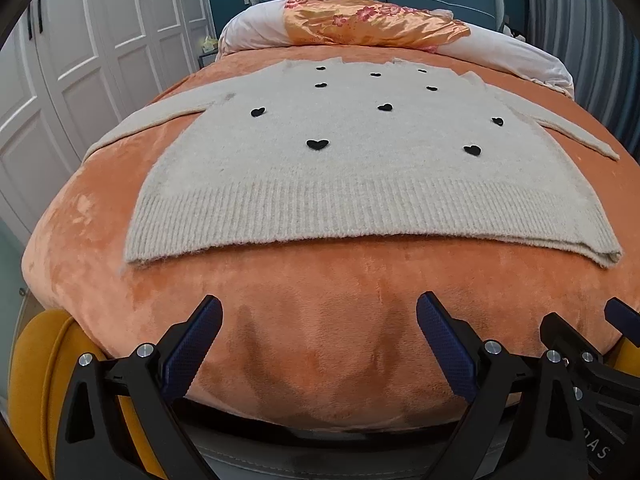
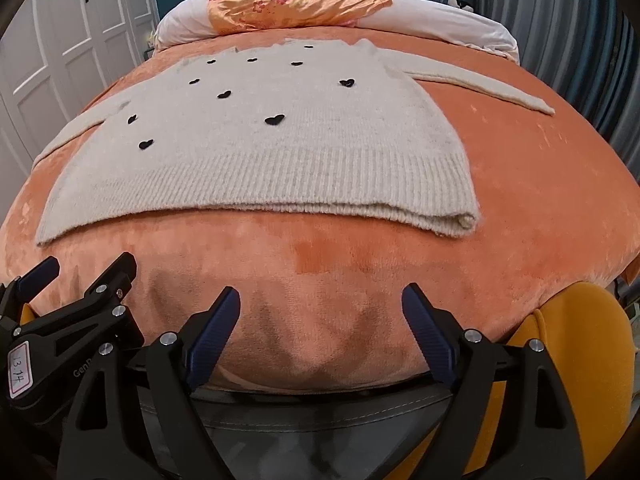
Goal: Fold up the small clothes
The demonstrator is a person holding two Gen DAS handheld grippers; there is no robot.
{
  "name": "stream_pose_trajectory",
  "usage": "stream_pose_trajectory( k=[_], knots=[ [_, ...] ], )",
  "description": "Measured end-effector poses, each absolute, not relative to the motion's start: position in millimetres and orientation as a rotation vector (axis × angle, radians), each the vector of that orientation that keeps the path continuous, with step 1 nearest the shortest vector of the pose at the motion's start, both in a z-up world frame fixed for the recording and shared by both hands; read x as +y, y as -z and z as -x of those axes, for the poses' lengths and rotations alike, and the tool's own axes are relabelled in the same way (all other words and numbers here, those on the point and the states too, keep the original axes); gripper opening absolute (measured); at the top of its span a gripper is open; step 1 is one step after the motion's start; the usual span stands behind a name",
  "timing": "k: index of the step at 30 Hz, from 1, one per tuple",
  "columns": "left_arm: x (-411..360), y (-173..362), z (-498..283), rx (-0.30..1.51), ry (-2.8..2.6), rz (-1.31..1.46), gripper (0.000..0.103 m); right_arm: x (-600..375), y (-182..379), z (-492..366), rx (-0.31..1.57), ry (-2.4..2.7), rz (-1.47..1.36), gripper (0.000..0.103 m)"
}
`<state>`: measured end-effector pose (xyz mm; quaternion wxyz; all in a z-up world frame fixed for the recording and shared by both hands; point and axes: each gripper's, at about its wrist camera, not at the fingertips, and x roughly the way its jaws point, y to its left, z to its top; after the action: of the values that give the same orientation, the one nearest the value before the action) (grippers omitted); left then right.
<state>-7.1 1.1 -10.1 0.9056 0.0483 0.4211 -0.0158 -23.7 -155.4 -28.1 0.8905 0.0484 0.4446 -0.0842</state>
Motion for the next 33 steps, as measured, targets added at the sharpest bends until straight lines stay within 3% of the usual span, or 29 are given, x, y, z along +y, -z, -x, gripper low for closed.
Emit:
stream_pose_trajectory(
  k=[24, 33],
  knots=[
    [-0.7, 12.1, 11.4, 0.861, 0.006, -0.128, 0.094, -150.1, 36.4, 21.6, 0.971, 0.127, -0.066, 0.075],
    [2.8, 11.9, 10.2, 0.867, -0.003, -0.112, 0.094, -151.8, 35.8, 21.3, 0.974, 0.168, -0.053, 0.085]
  ],
)
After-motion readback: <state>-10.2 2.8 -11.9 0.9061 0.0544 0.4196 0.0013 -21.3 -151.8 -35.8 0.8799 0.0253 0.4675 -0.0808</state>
